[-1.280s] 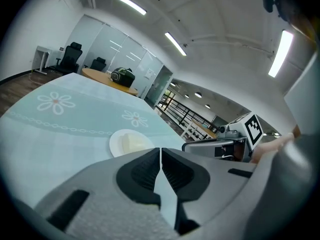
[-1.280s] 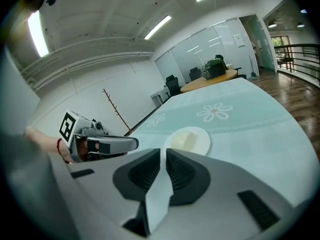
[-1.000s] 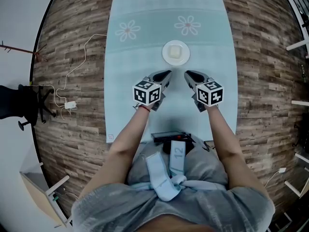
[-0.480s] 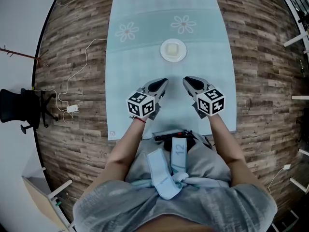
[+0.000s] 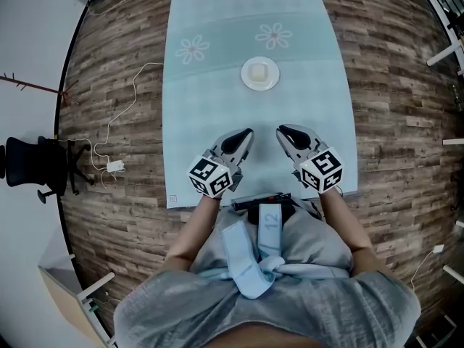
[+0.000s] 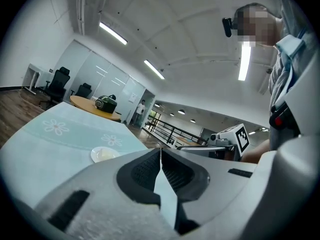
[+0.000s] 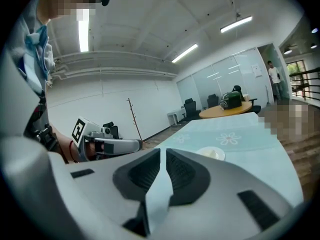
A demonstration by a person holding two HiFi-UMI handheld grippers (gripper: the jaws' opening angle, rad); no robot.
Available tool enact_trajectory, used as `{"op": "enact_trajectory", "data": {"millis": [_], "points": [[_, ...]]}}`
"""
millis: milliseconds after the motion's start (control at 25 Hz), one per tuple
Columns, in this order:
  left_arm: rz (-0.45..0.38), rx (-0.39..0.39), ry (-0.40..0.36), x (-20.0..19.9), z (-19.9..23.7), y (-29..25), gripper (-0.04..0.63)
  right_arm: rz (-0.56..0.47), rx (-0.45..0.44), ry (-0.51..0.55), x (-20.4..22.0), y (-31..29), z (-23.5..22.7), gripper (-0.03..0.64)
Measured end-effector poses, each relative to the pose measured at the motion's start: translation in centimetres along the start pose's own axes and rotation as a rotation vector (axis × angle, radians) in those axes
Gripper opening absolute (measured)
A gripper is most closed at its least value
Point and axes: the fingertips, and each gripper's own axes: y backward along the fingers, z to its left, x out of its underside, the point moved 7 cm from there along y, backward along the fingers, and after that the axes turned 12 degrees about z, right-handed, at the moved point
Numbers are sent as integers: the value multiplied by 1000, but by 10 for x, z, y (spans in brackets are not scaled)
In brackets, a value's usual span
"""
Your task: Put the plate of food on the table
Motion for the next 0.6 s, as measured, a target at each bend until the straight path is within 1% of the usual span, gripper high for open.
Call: {"op": "enact_trajectory", "data": {"millis": [120, 280, 600], "points": [[0, 17, -13, -1, -8, 1, 20, -10, -16, -7, 2, 6, 10, 48], [-4, 15, -13, -1, -12, 2, 21, -7, -33, -18, 3, 10, 17, 46], [-3, 8, -27, -4, -16, 0, 20, -8, -32, 37, -6, 18, 20, 46]]}}
